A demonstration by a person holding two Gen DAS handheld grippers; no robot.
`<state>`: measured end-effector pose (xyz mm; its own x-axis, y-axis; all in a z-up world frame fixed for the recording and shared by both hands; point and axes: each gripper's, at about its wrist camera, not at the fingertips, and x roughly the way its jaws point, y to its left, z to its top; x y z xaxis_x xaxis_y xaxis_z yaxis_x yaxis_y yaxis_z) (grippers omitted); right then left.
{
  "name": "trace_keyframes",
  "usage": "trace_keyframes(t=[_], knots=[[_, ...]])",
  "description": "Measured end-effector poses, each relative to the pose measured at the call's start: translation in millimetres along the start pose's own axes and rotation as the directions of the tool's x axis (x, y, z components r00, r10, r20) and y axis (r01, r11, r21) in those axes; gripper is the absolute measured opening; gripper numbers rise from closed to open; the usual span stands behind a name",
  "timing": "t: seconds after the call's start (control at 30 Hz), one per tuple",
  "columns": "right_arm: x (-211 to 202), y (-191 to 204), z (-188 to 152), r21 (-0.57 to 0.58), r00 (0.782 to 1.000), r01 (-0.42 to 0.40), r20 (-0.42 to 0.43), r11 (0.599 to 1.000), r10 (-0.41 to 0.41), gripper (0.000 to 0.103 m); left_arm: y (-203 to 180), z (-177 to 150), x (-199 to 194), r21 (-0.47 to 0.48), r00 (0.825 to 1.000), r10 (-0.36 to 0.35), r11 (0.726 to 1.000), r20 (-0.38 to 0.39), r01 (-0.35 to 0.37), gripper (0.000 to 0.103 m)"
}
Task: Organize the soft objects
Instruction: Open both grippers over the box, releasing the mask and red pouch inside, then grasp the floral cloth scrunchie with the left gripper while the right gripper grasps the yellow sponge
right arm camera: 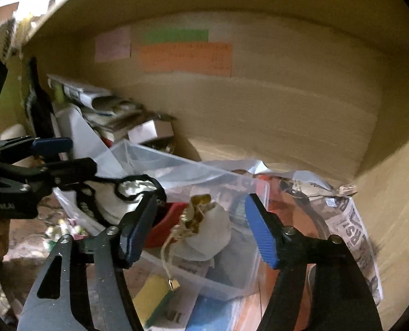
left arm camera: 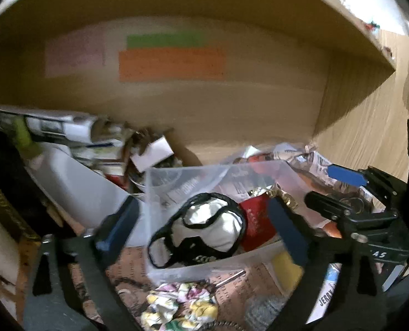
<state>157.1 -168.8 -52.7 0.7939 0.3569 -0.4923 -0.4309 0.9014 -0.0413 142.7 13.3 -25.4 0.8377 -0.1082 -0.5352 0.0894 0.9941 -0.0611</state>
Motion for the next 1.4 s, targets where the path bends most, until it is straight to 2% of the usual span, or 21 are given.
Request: trace_keyframes(t=[0.07,0.1,0.17,0.33,0.53,0.77,0.93,1.03,1.1,1.2,1.27,1.4], knots=[[-9,2,-1,-0.001,1.000,-0.006,0.018,1.000,0.006,0.074,3,-2,-12,0.002,1.000,0.016,1.000,0.019,-0.016,0.103],[-15,5,-2,-0.007,1.000,-0.003,0.030,1.000,0.003,0.080,5,-4,-15,0.006,1.000,0.023,1.000,0.016,-0.023,0.103],[-22,10,-4,-0.015,0.999,-0.002,0.045,1.000,0.003,0.086,9,-9,-19,0.006,0.999,0.036,0.999,0.001,-0.036,0.103],[-27,17,-17,-0.010,0.999,-0.028,0.031,1.000,0.029,0.087,20,-32,-13,-0.004,0.995,0.050,0.999,-0.081,-0.050,0.103],[-14,21,-42,0.042,0.996,-0.064,-0.055,0.997,0.066,0.087,32,-60,4,-0.040,0.981,0.040,0.998,-0.191,-0.048,0.103],[8,20,-72,0.128,0.978,-0.102,-0.171,0.986,0.123,0.087,36,-94,33,-0.076,0.945,0.014,0.996,-0.326,-0.041,0.103],[19,16,-81,0.169,0.965,-0.119,-0.213,0.978,0.155,0.086,31,-108,48,-0.077,0.925,0.006,0.996,-0.380,-0.039,0.103],[22,19,-83,0.160,0.959,-0.133,-0.228,0.978,0.168,0.072,28,-110,55,-0.071,0.916,0.004,0.997,-0.400,-0.035,0.103],[25,23,-86,0.143,0.954,-0.145,-0.242,0.979,0.177,0.058,28,-109,54,-0.083,0.921,-0.009,0.996,-0.390,-0.025,0.103],[28,29,-87,0.118,0.949,-0.161,-0.256,0.980,0.187,0.044,31,-109,55,-0.105,0.924,-0.016,0.994,-0.383,-0.026,0.101],[29,29,-87,0.116,0.947,-0.168,-0.257,0.979,0.193,0.036,32,-108,55,-0.105,0.930,0.003,0.994,-0.368,-0.044,0.089],[24,28,-87,0.125,0.952,-0.179,-0.227,0.976,0.204,0.033,34,-112,45,-0.100,0.940,0.021,0.993,-0.340,-0.059,0.070]])
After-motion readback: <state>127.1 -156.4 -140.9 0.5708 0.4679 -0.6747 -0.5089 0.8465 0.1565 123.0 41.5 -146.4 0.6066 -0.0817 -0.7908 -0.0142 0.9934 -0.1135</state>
